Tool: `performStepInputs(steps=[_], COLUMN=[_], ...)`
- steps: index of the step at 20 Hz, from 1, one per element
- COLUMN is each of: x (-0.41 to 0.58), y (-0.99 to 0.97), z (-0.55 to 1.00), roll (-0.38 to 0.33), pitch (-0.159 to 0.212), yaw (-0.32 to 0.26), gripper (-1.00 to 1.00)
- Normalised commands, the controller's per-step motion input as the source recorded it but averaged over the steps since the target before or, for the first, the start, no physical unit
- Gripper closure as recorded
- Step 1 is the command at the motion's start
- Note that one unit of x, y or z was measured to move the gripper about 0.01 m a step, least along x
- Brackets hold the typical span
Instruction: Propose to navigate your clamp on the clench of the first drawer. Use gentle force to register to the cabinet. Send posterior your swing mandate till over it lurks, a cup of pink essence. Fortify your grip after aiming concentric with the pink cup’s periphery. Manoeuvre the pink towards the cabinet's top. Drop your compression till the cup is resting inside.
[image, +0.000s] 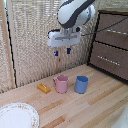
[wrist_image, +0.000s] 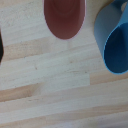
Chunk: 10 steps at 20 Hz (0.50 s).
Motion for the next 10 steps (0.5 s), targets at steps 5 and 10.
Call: performStepInputs(steps=[5,10], x=[-0.021,0.025], y=[-0.24,-0.24], z=[0.83,1.0], roll=[-0.111,-0.038], pitch=[-0.02,-0.004], yaw=[0.033,0.018], gripper=[-1.0,-1.0])
